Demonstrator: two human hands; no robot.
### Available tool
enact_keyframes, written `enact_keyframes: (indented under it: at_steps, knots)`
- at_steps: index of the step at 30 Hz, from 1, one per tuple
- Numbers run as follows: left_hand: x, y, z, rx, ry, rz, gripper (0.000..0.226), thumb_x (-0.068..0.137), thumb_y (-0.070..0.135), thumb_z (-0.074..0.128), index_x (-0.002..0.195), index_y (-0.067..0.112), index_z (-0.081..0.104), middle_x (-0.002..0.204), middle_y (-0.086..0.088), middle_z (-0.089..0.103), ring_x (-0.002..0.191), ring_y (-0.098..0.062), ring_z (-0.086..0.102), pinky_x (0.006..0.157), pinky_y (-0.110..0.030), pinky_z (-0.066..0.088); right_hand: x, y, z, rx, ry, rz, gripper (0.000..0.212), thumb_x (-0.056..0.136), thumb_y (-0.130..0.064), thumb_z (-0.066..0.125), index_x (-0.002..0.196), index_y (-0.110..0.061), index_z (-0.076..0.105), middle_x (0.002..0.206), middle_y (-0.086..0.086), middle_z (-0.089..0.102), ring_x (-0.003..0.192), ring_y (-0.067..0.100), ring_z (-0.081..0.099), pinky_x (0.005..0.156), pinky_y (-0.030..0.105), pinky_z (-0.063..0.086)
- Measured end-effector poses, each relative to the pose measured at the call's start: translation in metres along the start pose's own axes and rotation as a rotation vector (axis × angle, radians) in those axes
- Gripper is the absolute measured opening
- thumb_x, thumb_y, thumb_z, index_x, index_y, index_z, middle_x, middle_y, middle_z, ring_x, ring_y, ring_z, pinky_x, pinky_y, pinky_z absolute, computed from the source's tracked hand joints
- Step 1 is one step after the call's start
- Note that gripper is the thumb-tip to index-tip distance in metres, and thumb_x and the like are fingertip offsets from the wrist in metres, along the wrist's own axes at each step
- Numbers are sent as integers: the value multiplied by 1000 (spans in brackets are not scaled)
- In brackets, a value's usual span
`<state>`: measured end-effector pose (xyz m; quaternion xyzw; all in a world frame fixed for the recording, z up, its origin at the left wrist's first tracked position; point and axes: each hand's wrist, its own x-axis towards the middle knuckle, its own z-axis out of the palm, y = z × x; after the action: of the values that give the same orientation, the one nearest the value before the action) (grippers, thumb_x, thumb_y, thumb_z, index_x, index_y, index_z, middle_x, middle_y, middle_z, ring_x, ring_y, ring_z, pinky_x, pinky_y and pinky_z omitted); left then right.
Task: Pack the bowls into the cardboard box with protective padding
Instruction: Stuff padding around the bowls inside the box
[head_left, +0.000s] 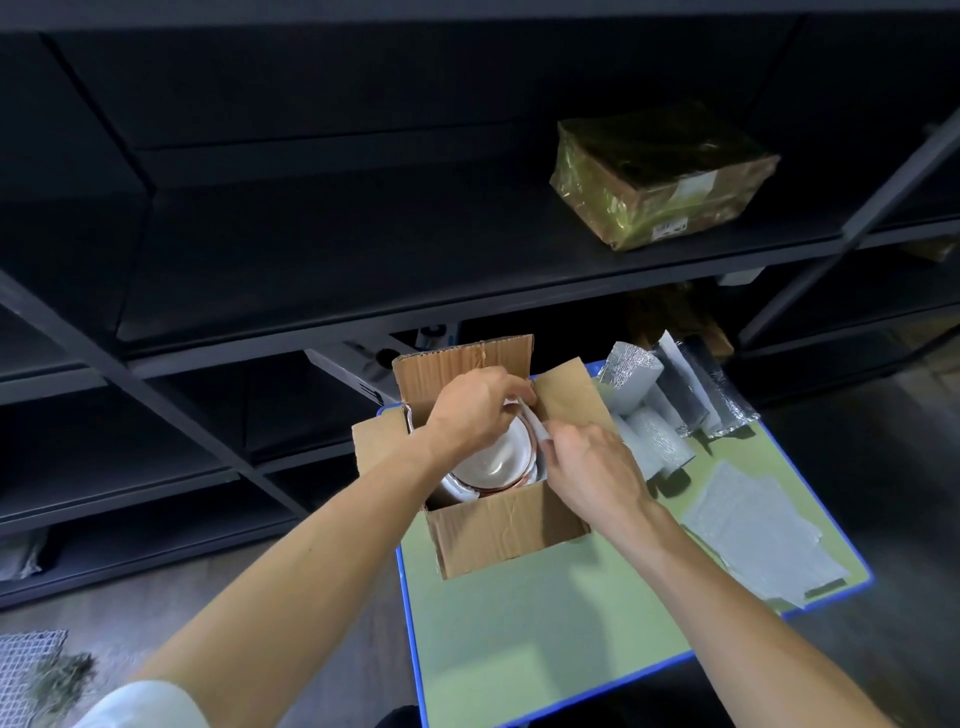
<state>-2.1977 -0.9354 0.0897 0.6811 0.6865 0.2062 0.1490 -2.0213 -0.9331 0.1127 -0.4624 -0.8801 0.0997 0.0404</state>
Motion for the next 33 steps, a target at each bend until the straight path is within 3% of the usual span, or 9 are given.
enact_keyframes:
  at_steps: [3,7,12,16,19,21,25,29,33]
  knots:
    - [-3,4,5,17,32,9,19,96,26,62,112,29,73,109,5,67,101,-18,63,75,-30,48,0,3,0,58,33,12,22,100,-29,43,93,-15,58,81,15,65,80,40,57,60,39,39]
    - [-8,5,11,50,67,-24,20,97,27,60,111,31,72,106,6,66,98,-18,63,69,-28,42,-4,3,6,4,-21,-5,9,95,-19,48,94,-16,57,84,12,67,82,40,62,60,39,42]
    - [-15,11,13,33,75,-57,27,97,23,52,116,33,69,108,5,67,99,-21,64,77,-39,52,-14,8,3,55,47,9,22,100,-28,42,105,-20,61,84,11,68,82,40,61,63,41,48]
    - [-22,16,14,10,63,-45,44,88,11,50,123,34,65,107,5,67,99,-18,65,76,-30,42,-21,17,-9,101,59,22,20,100,-25,41,101,-20,61,83,9,67,81,40,59,62,41,46]
    - [-28,27,14,-43,70,-36,40,92,10,53,125,28,66,114,2,69,104,-18,65,85,-31,45,-23,23,-13,119,35,37,21,98,-19,43,108,-21,62,86,12,68,85,41,60,62,40,42]
    - [-35,35,16,-87,97,-53,34,95,17,50,122,25,68,113,1,70,102,-19,64,87,-30,47,-24,25,-13,127,21,40,24,98,-20,43,112,-23,63,90,11,69,87,40,60,63,39,40]
    - [-53,41,32,-74,143,-123,31,90,23,44,106,26,70,89,6,70,80,-13,62,83,-39,48,-26,29,-14,154,-6,24,29,97,-21,45,120,-26,63,101,7,71,93,37,61,69,38,45]
    - [-62,59,42,-163,132,-196,31,93,37,41,94,20,68,83,1,68,72,-22,60,66,-43,49,-26,41,-18,195,-17,8,29,97,-20,47,118,-27,64,112,-1,71,100,32,62,77,38,49]
    - [-66,95,45,-146,190,-150,28,93,33,46,87,16,67,77,1,66,71,-23,58,62,-42,45,-31,66,-20,208,-28,-26,19,95,-25,47,106,-28,63,104,-6,70,96,28,63,75,40,50]
